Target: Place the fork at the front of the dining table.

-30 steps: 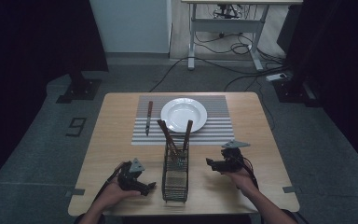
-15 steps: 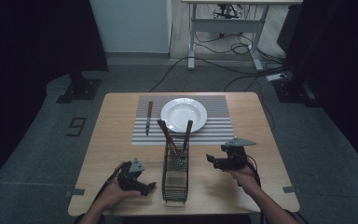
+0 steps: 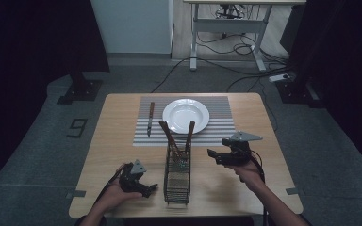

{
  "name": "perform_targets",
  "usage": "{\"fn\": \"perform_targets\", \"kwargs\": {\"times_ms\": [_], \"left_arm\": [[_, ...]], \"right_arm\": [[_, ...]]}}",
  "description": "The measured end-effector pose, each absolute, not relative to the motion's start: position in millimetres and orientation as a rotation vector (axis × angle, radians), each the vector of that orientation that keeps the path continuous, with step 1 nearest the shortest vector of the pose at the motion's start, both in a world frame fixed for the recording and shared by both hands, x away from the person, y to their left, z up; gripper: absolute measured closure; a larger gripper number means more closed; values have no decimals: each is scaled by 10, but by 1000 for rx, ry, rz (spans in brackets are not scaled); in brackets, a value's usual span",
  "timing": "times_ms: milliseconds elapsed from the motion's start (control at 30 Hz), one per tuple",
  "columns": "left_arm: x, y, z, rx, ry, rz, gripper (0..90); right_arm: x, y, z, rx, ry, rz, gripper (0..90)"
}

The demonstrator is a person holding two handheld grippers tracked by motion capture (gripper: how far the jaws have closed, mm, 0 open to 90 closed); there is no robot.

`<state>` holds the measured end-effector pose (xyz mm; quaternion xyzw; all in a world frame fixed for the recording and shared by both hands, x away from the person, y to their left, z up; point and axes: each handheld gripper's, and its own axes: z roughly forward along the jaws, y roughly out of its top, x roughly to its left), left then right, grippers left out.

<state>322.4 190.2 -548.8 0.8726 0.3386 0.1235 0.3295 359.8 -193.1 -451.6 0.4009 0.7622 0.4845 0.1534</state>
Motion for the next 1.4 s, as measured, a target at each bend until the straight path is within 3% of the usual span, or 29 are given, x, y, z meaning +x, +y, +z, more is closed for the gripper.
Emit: {"fn": "perform_targets", "kwargs": {"times_ms": [1000,1400], "left_arm": [[3224,1901,-5488,2283,886,324,0],[3223,1902,-5488,2283,887,324,0]], "right_arm": [[3789,-1465,-4160,1016,2234,1449,213],[3991,-1301,-4225,1010,2249,1459,323]]}}
